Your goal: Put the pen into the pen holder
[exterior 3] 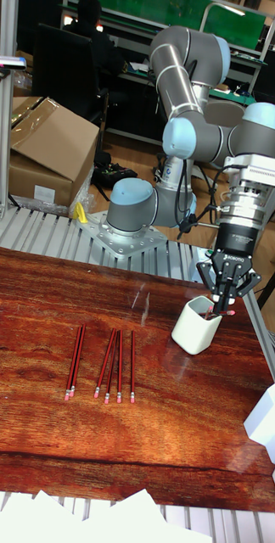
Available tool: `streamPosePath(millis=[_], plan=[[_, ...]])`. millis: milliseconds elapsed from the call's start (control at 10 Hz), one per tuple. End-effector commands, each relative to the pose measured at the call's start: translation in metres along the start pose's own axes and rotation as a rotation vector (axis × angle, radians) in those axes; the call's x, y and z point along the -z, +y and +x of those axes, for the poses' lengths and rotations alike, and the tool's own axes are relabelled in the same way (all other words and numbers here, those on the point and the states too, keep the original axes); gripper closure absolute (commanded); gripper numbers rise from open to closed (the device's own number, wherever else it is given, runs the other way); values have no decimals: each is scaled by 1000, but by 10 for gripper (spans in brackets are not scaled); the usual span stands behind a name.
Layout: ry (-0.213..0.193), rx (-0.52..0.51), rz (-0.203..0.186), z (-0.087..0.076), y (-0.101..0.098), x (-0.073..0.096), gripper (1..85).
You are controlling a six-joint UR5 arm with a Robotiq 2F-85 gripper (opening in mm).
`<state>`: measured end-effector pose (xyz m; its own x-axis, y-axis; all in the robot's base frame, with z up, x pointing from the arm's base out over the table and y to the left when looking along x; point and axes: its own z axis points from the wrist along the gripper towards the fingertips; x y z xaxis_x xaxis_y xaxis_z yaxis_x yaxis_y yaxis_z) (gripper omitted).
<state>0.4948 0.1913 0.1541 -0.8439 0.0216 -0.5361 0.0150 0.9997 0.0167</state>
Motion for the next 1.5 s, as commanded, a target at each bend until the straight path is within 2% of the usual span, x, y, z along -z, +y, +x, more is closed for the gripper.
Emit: streamPosePath(millis=[0, 200, 500, 700, 900, 1000, 1100, 1200, 1300, 1400], plan=[[70, 3, -19, 19, 3, 4, 553], [97, 15, -35, 25, 7, 6, 450], [125, 11, -37, 28, 4, 12, 437], [210, 5, 1, 36, -12, 31, 467], [269, 7, 1, 32, -17, 49, 493], [309, 28, 12, 31, -29, 54, 493], [344, 43, 38, 29, -45, 49, 493], [369, 58, 57, 26, -63, 36, 523], [383, 71, 55, 21, -75, 18, 523], [397, 79, 55, 19, -87, -7, 523]])
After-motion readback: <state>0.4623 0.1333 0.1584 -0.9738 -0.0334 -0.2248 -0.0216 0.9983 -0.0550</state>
